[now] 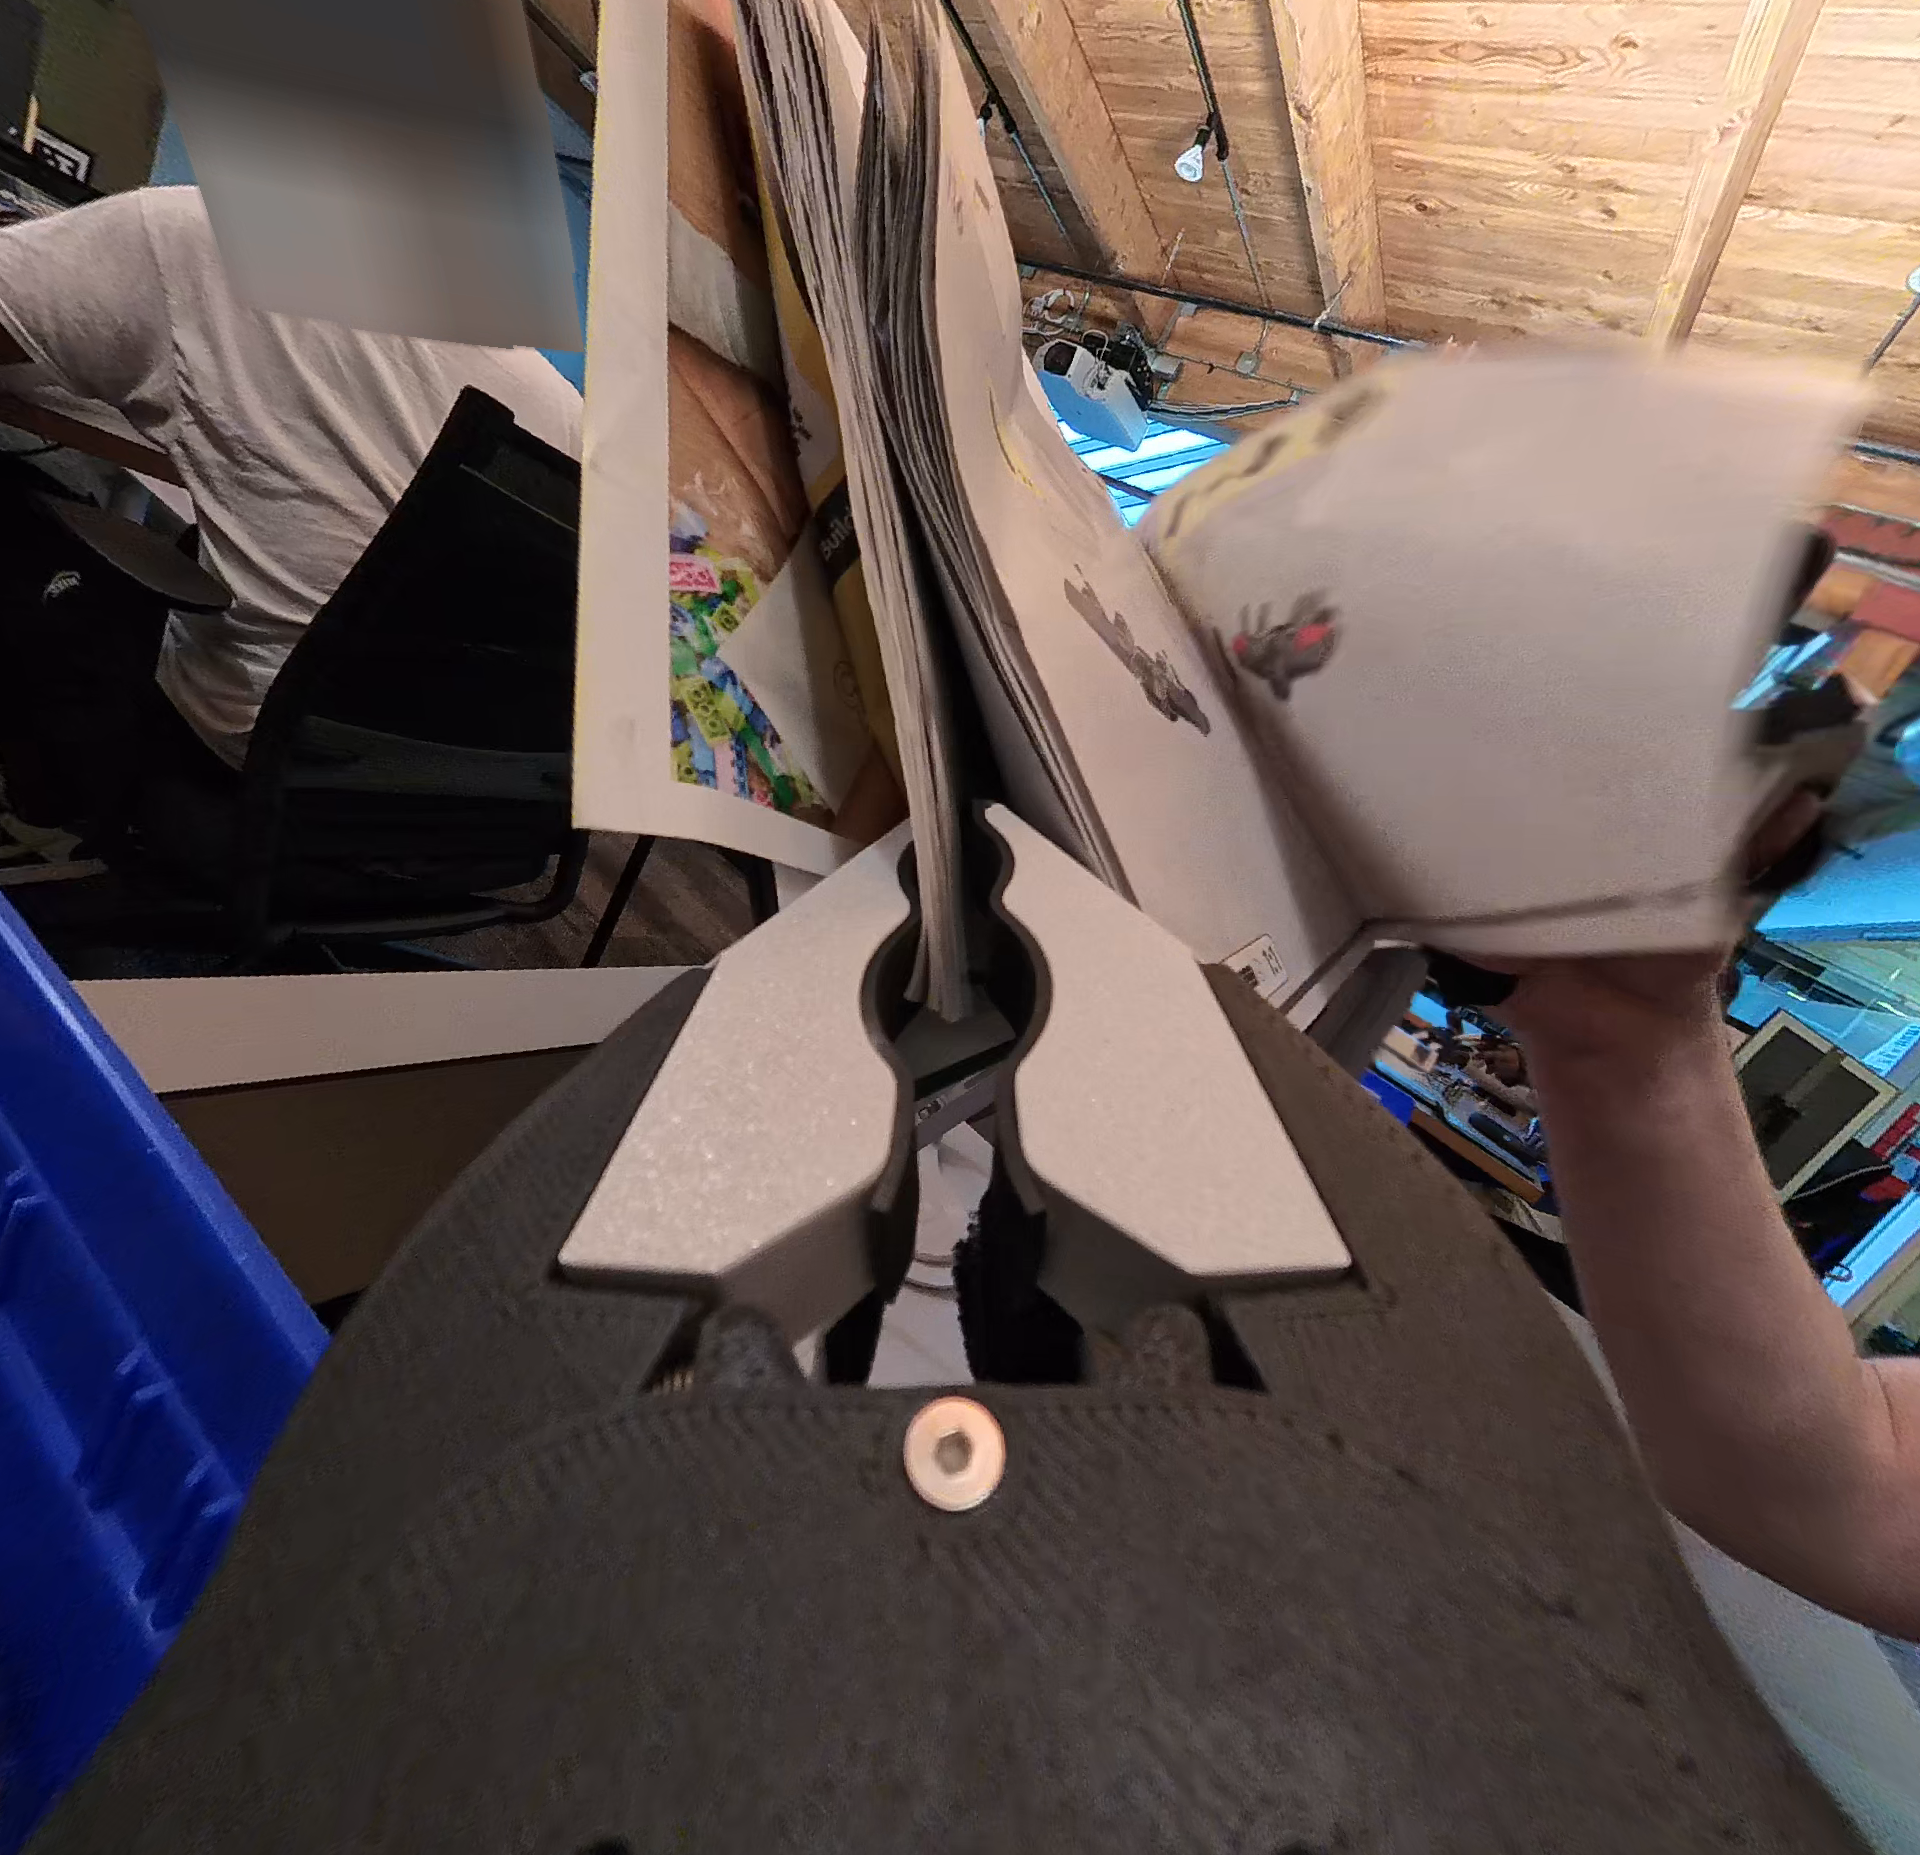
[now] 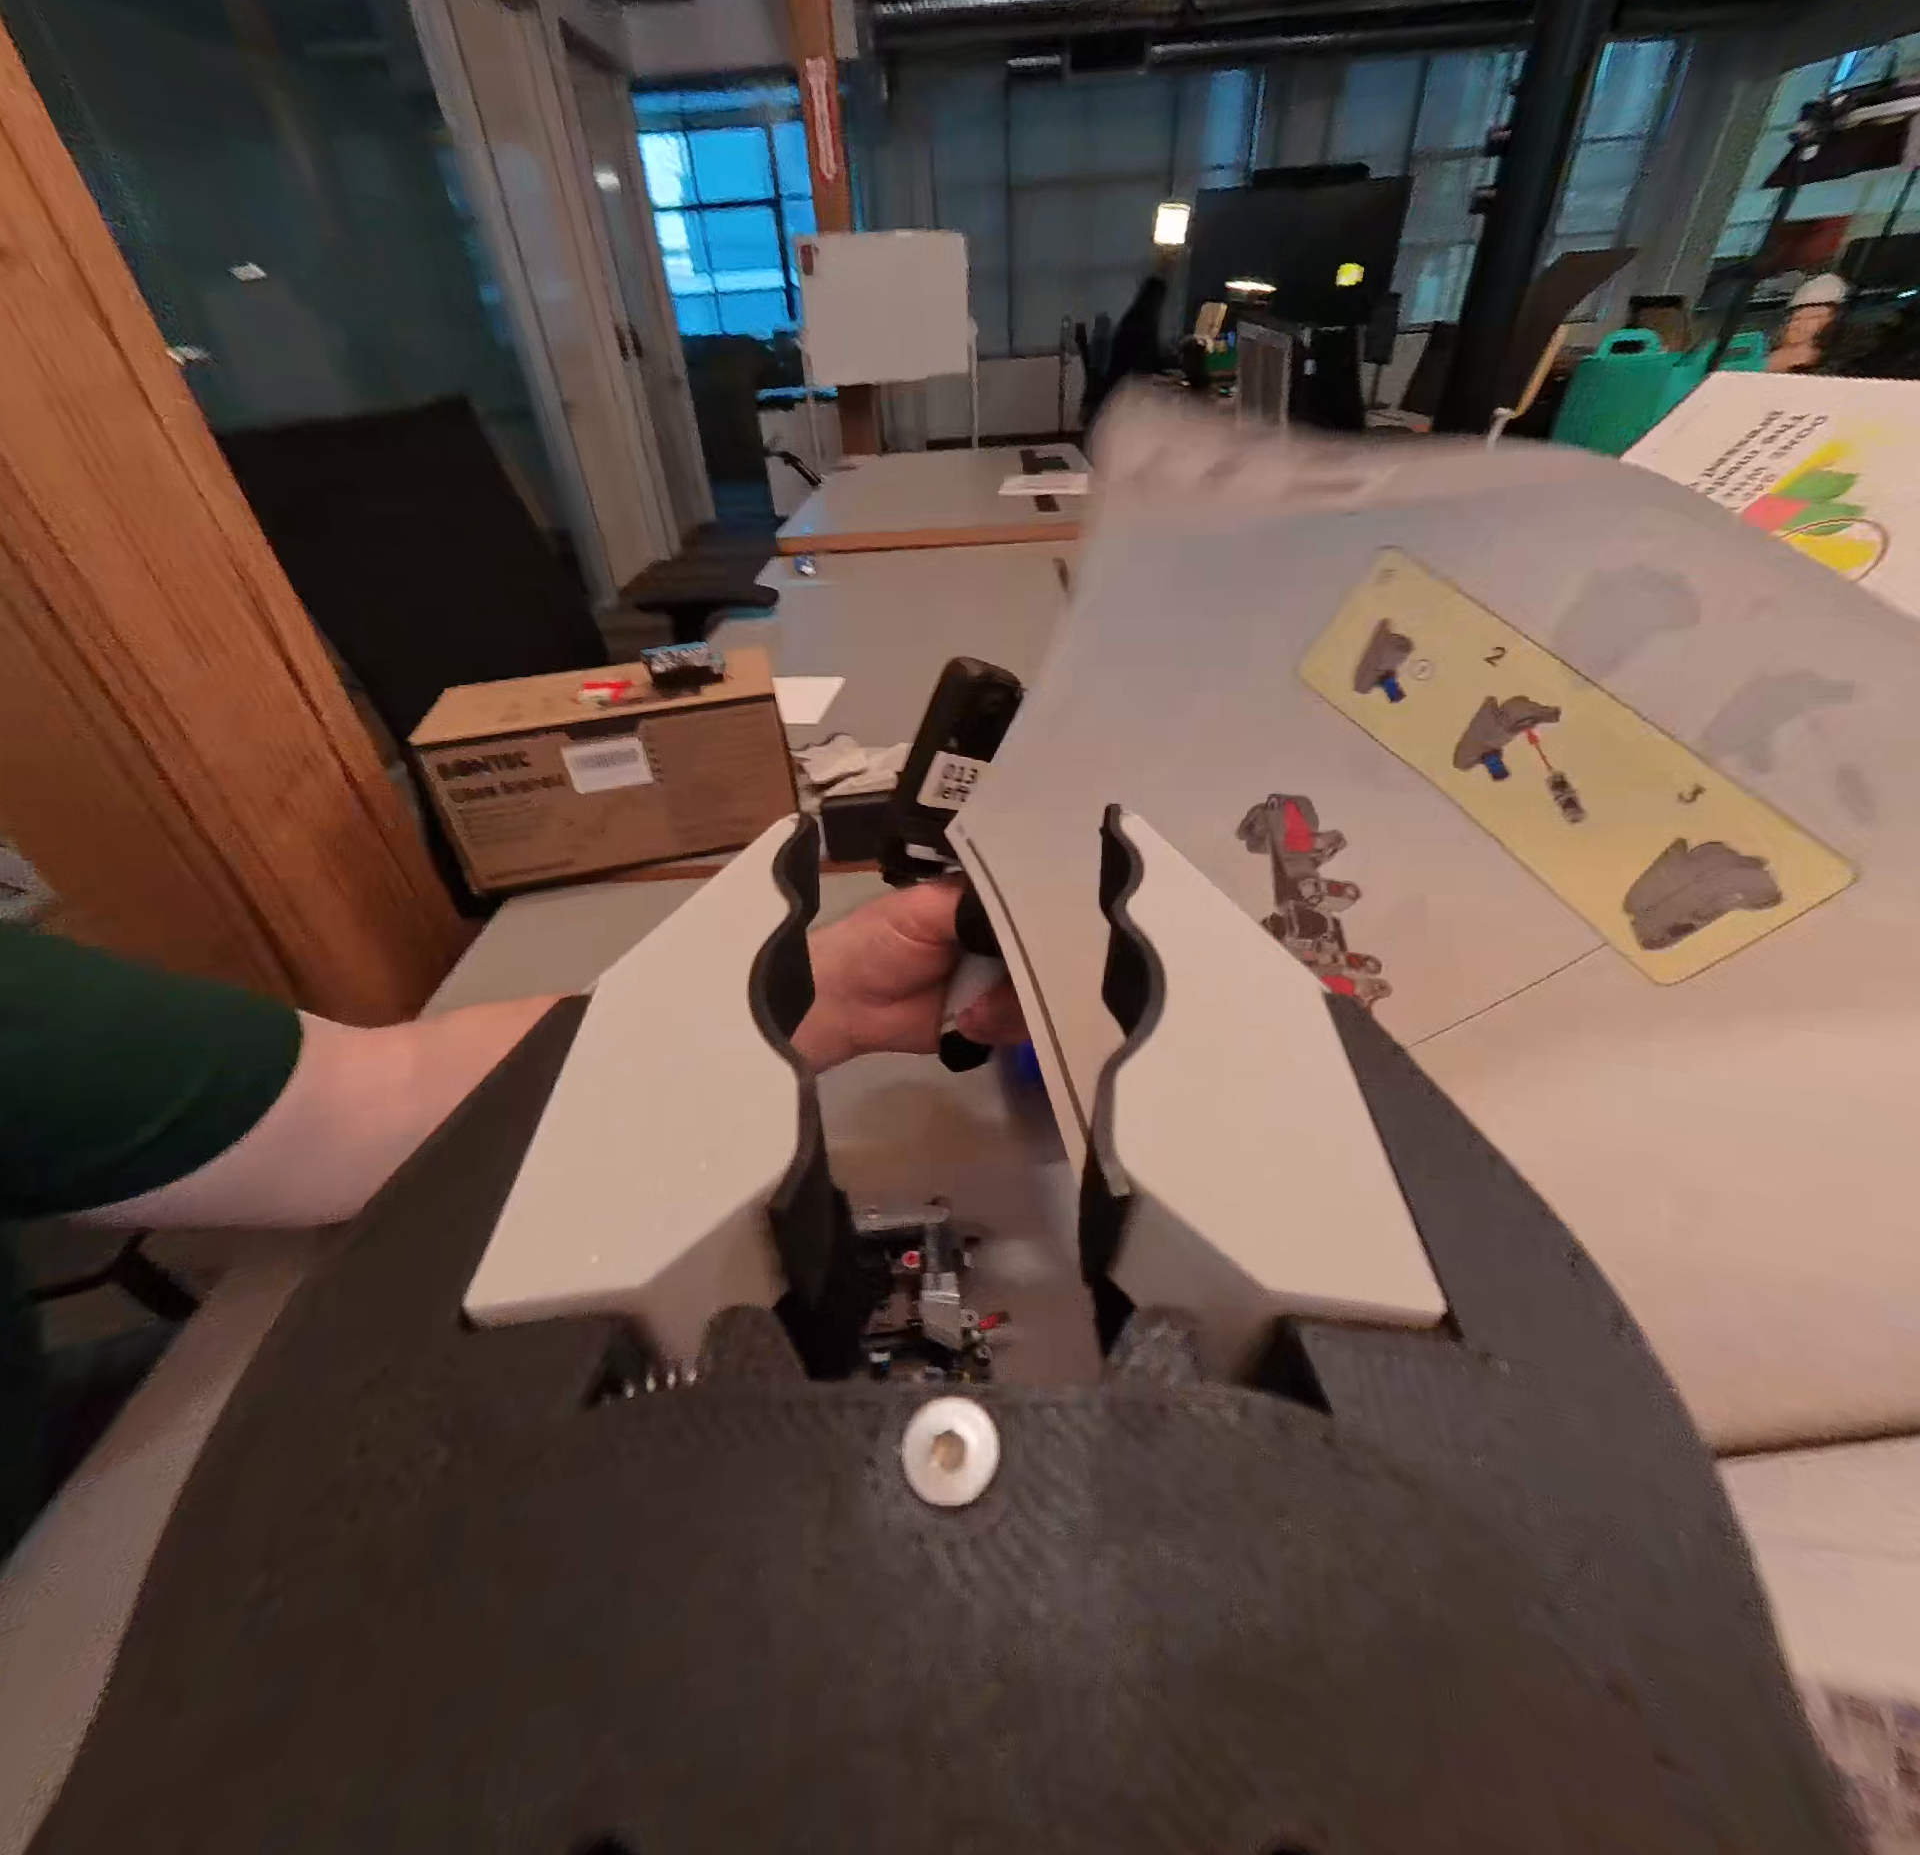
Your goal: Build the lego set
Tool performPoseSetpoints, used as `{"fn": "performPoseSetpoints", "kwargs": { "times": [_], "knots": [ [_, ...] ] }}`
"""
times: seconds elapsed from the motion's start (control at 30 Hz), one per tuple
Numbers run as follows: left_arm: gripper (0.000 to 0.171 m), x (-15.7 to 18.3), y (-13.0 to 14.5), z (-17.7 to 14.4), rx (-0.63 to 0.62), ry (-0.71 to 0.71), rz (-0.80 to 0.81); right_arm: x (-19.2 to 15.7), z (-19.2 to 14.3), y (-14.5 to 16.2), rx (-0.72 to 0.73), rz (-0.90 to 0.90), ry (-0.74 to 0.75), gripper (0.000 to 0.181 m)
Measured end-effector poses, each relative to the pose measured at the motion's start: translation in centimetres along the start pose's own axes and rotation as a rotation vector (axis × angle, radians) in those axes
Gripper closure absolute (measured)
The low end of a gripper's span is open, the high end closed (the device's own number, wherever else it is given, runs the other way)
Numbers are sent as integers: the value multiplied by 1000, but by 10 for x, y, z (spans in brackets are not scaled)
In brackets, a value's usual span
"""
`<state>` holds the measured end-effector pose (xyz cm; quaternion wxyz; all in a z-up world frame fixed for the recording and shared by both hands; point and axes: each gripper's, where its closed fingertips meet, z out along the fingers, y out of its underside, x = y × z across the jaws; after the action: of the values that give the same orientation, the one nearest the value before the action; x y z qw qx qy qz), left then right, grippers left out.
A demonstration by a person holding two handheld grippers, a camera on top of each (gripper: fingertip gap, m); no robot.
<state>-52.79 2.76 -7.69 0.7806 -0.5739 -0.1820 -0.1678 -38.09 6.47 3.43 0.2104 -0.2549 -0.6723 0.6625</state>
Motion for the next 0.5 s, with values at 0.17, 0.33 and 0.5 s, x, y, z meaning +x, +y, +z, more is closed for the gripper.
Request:
{"fn": "performPoseSetpoints", "kwargs": {
  "times": [0.17,0.33,0.5],
  "knots": [
    [170,0,0,0,1,10,-6,37,-50,-1,38,-77,293,130],
    [170,-1,0,0,7,12,-17,116,-169,42,-148,-174,850,114],
    [170,0,0,0,5,4,-8,156,-226,101,-237,-22,980,97]
  ]
}}
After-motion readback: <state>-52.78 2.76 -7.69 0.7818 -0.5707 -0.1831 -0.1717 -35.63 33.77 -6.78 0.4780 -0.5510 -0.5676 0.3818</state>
